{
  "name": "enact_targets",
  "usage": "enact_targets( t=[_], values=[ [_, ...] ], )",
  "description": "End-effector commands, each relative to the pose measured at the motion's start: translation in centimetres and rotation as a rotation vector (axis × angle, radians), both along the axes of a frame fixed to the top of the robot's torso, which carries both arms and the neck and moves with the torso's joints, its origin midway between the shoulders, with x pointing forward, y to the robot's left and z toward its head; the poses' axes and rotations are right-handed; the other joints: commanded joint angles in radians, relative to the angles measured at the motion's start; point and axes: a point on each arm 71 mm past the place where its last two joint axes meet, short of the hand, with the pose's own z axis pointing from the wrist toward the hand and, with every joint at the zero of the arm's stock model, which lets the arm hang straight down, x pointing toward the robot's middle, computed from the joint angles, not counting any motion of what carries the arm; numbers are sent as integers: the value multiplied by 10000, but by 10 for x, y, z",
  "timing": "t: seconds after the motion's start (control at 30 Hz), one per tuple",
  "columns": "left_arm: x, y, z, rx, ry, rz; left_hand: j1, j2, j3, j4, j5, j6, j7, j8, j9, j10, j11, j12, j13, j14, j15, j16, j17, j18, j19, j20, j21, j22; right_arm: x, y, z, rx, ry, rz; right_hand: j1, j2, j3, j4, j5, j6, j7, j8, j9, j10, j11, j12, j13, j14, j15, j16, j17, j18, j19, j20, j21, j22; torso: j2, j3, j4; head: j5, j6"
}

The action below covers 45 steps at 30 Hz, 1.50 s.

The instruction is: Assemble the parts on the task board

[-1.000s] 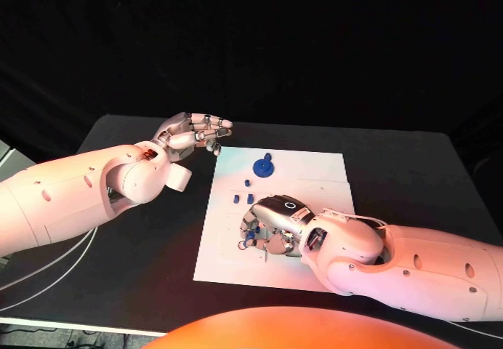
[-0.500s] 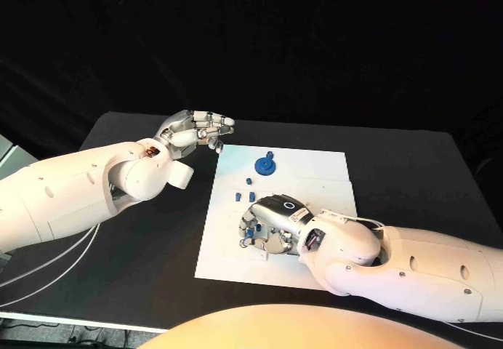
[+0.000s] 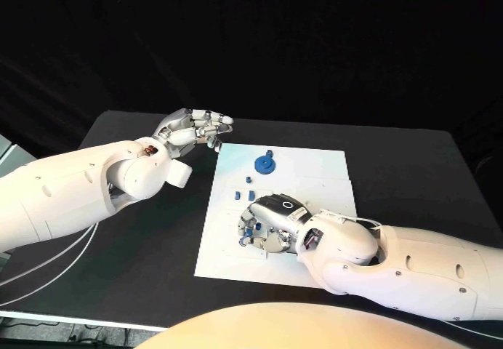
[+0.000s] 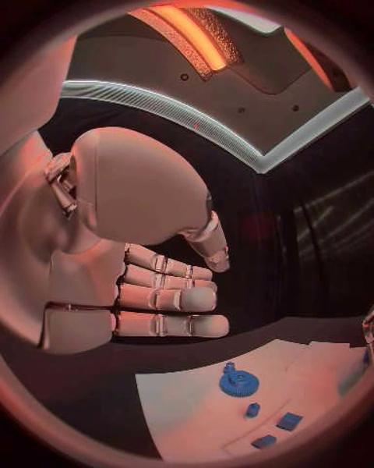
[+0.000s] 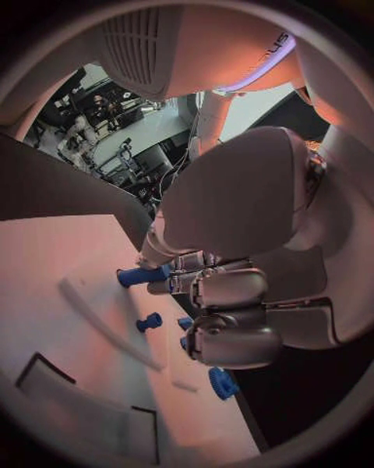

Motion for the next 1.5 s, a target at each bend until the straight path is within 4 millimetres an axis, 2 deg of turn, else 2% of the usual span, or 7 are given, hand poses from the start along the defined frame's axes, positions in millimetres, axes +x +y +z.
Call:
enact_targets(
  t=[0.03, 0.87, 0.97, 1.0, 1.1, 1.2, 1.5],
  values=[
    [-1, -2, 1, -143, -3, -150, -28, 97, 2, -80, 69, -67, -34, 27, 17, -79, 11, 52, -12, -17, 10, -43, 10, 160, 43, 0, -49, -9, -1, 2, 1, -16, -118, 89, 9, 92, 734, -668, 31, -42, 42, 35, 15, 783, -674, 15, 23, 323, -44, 62, 14, -90, 349, -39, 53, 1018, 1, 6, 1, 9, -11],
    [-1, -1, 1, -132, 19, -158, -26, 122, 8, -79, 71, -55, -37, 50, 23, -90, 11, 66, -13, -23, 11, -45, -4, 160, 47, 0, -50, -12, -3, 9, -11, -1187, -265, 319, -96, 60, 815, -720, 29, -87, 51, 39, 62, 741, -655, -52, 38, 306, -29, 28, -60, -76, 319, -27, -5, 977, -3, 5, -4, 5, -8],
    [-1, -1, 1, -128, 19, -150, -26, 122, 8, -79, 71, -55, -37, 50, 23, -90, 11, 66, -13, -23, 11, -45, -4, 160, 47, 0, -50, -12, -3, 10, -11, -1068, -339, 371, -346, -113, 885, -733, 51, -319, 104, -103, 49, 507, -574, -241, 25, 288, 39, 2, -104, -67, 287, 21, -55, 951, -2, 5, -5, 1, 0],
    [-1, -1, 1, -127, 19, -146, -26, 122, 8, -79, 71, -55, -37, 50, 23, -90, 11, 66, -13, -23, 11, -45, -4, 160, 47, 0, -50, -12, -3, 10, -11, -1002, -359, 388, -604, -336, 863, -637, 198, -559, 153, -281, -14, 342, -508, -368, 5, 288, 106, 3, -105, -65, 276, 66, -69, 948, -1, 4, -4, 0, 6],
    [-1, -1, 1, -124, 19, -139, -26, 122, 8, -79, 71, -55, -37, 50, 23, -90, 11, 66, -13, -23, 11, -45, -4, 160, 47, 0, -50, -12, -3, 10, -10, -800, -447, 406, -909, -663, 803, -507, 313, -796, 188, -476, -79, 111, -416, -536, -31, 292, 187, 8, -112, -56, 260, 120, -102, 933, -1, 6, -2, -6, 14],
    [-1, 0, 1, -121, 20, -134, -26, 122, 8, -79, 71, -55, -37, 50, 23, -90, 11, 66, -13, -23, 11, -45, -4, 160, 47, 0, -50, -12, -3, 10, -10, -646, -511, 394, -1259, -1030, 455, -341, 238, -1043, 195, -679, -138, -505, -296, -663, -139, 259, 280, -46, -237, 22, 126, 219, -447, 665, -1, 7, -6, -15, 29],
    [-1, 0, 1, -111, 24, -118, -26, 122, 8, -79, 71, -55, -37, 50, 23, -90, 11, 66, -13, -23, 11, -45, -4, 160, 47, 0, -50, -12, -3, 8, -7, -199, -642, 311, -689, -737, -1342, -21, 226, -1284, 100, -1103, -282, -1812, -103, -327, -353, 84, 430, -325, -780, 325, -364, 404, -1934, -466, 3, 11, -5, -51, 57]
  ],
)
